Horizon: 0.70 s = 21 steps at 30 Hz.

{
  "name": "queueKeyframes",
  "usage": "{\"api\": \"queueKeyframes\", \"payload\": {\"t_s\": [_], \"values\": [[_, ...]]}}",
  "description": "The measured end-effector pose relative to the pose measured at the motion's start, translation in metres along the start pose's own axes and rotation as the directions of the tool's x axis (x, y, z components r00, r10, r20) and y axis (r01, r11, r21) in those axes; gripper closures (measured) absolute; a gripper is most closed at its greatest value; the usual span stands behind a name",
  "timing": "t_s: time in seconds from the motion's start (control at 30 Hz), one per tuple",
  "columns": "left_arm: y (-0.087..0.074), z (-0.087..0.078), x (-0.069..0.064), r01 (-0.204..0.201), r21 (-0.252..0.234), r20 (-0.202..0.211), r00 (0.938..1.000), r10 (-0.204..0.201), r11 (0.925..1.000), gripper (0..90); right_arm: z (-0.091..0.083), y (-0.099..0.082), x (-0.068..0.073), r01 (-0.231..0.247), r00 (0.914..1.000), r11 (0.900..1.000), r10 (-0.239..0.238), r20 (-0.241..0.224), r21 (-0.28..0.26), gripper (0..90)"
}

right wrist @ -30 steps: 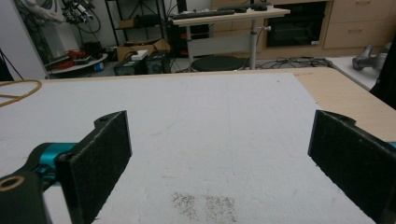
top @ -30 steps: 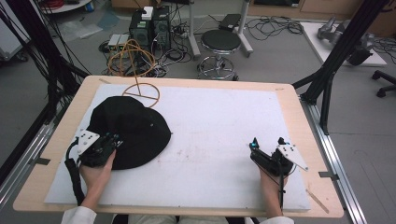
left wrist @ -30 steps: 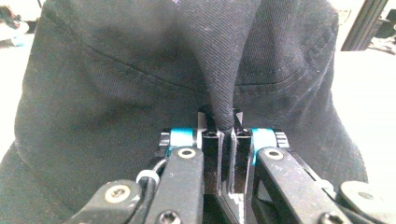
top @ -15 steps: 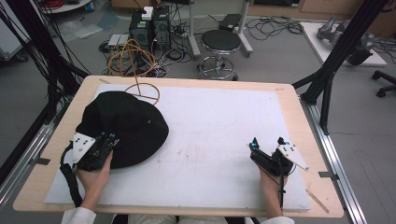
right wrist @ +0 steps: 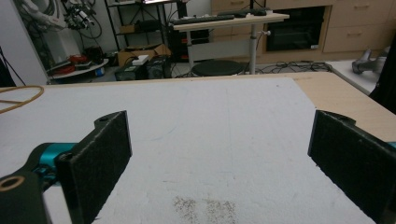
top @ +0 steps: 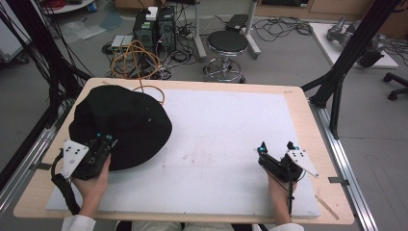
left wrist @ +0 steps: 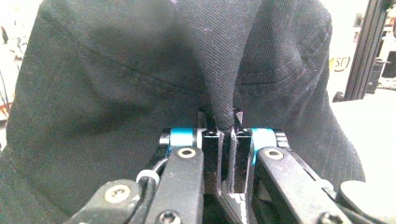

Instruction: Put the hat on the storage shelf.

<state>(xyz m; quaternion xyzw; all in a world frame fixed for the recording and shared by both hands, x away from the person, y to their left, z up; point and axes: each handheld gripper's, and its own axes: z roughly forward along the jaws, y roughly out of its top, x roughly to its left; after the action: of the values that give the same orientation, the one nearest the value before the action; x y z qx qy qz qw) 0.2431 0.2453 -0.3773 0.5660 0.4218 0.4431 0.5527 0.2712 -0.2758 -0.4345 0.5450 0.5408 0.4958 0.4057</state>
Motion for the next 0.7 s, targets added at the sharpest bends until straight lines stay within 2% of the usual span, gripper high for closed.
{"api": "queueKeyframes", "payload": {"t_s": [0.2,0.4,0.7], "values": [[0.008,-0.005,0.001,-0.009,-0.039,-0.016,0.9998,0.009,0.9992,86.7,0.0,0.0,0.0,0.0,1.0,1.0,0.0,0.0,0.0,5.2],[0.019,-0.007,0.003,-0.014,-0.073,-0.049,0.9987,0.01,0.9972,86.7,0.0,0.0,0.0,0.002,1.0,1.0,-0.002,0.0,-0.001,5.2],[0.037,-0.008,0.0,-0.022,-0.137,-0.044,0.9989,0.017,0.9904,86.7,0.0,0.0,0.0,0.0,1.0,1.0,0.0,-0.001,0.001,5.2]]}}
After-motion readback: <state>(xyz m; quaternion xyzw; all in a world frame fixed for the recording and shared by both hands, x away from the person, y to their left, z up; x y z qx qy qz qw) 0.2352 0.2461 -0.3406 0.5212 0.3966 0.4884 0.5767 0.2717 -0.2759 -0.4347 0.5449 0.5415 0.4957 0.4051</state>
